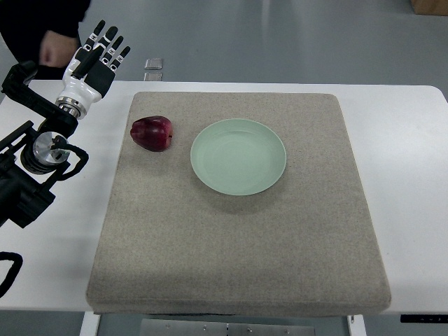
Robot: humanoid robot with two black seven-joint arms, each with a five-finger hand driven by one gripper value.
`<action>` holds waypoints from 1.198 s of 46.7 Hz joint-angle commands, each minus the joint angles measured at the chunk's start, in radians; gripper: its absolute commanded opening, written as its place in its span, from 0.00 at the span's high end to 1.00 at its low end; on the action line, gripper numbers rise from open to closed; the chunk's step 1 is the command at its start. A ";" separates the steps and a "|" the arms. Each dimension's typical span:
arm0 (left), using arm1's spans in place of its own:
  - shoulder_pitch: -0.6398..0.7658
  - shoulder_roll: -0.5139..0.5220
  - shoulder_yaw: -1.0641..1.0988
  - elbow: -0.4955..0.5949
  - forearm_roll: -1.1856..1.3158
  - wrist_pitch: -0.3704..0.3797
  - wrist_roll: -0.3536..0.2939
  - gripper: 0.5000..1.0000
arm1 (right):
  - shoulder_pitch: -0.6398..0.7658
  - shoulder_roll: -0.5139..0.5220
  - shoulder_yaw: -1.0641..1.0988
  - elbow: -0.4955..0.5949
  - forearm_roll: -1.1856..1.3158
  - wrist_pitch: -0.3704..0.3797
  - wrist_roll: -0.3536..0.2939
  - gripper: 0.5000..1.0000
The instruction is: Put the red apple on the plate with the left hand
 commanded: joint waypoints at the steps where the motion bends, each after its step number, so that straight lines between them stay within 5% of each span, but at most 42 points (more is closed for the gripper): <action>1: 0.000 0.000 0.000 0.000 0.000 0.000 0.000 0.00 | 0.000 0.000 0.000 0.000 0.000 0.000 0.000 0.14; 56: -0.014 0.002 0.000 0.009 0.000 -0.005 0.000 0.00 | 0.000 0.000 0.000 0.000 0.000 0.000 0.000 0.14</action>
